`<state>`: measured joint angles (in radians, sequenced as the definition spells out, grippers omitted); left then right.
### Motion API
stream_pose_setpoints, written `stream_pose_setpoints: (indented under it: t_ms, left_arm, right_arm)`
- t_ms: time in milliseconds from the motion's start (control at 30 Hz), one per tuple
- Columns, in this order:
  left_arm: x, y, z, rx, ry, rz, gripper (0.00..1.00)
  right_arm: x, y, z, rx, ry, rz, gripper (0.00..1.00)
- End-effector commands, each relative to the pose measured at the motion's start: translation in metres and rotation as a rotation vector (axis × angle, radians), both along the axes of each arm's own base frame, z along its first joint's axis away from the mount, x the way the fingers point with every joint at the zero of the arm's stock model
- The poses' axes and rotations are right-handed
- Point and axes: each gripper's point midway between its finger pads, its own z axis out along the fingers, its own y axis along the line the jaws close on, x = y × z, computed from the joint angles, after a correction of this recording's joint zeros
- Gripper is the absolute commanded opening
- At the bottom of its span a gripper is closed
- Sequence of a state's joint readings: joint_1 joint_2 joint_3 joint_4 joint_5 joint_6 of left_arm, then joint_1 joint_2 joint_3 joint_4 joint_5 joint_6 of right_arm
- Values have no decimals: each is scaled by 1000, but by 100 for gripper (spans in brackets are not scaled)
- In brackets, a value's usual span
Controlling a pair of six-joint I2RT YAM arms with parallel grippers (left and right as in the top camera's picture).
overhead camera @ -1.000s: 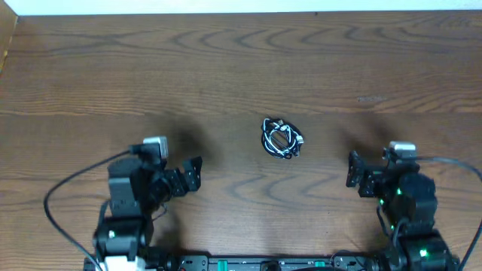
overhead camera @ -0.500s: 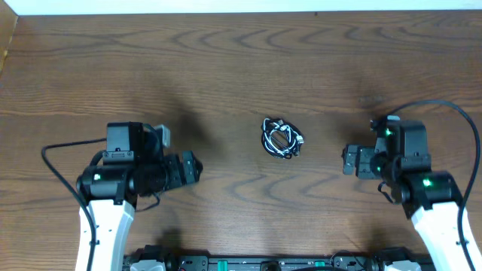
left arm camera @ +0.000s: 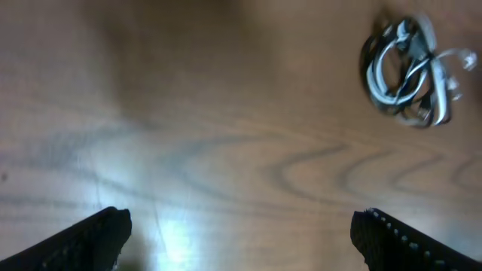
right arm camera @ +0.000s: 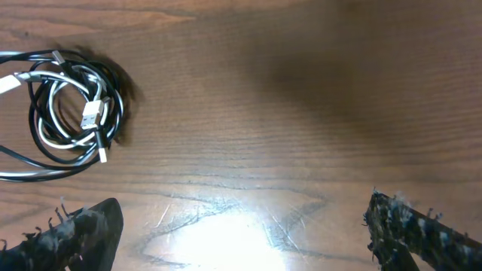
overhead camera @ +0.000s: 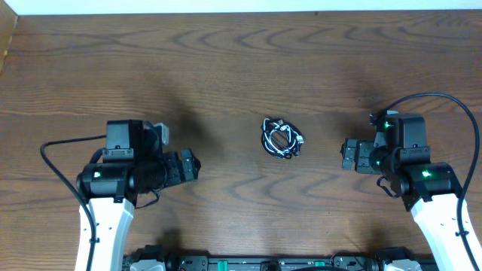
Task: Untangle cables
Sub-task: 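Raise both arms from rest toward the cable bundle, then reach the left gripper to the cable bundle and grasp a cable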
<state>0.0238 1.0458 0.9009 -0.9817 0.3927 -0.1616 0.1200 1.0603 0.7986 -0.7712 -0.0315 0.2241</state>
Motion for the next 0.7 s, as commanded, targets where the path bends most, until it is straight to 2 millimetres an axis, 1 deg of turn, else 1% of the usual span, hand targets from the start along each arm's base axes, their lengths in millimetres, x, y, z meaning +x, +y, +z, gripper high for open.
stream_pose_setpoints:
  t_ms: [0, 67, 133, 167, 267, 300, 433, 467, 533, 667]
  left_arm:
    - [15, -14, 19, -94, -78, -21, 98]
    - [28, -26, 32, -160, -154, -57, 98]
    - [37, -28, 40, -157, -204, -72, 99]
    - [40, -27, 42, -130, -219, -72, 97]
    - [48, -26, 52, -43, -251, -80, 97]
    - [53, -28, 58, -4, -271, -91, 97]
    - [67, -41, 72, 61, -306, -134, 97]
    - [72, -46, 73, 73, -309, -149, 97]
    - [78, -57, 66, 89, -297, -166, 97]
    - [87, -78, 40, 89, -222, -181, 97]
  right_arm:
    - [3, 2, 8, 35, -11, -23, 99]
    - [4, 3, 9, 42, -14, -19, 99]
    - [5, 3, 9, 43, -18, -19, 99]
    - [5, 4, 10, 45, -20, -18, 99]
    - [6, 6, 11, 58, -25, -10, 99]
    - [7, 8, 11, 67, -29, -5, 99]
    - [8, 9, 12, 70, -36, -3, 99]
    - [8, 9, 12, 70, -36, -3, 99]
    - [8, 9, 12, 70, -35, -3, 99]
    - [8, 9, 12, 69, -33, -3, 99]
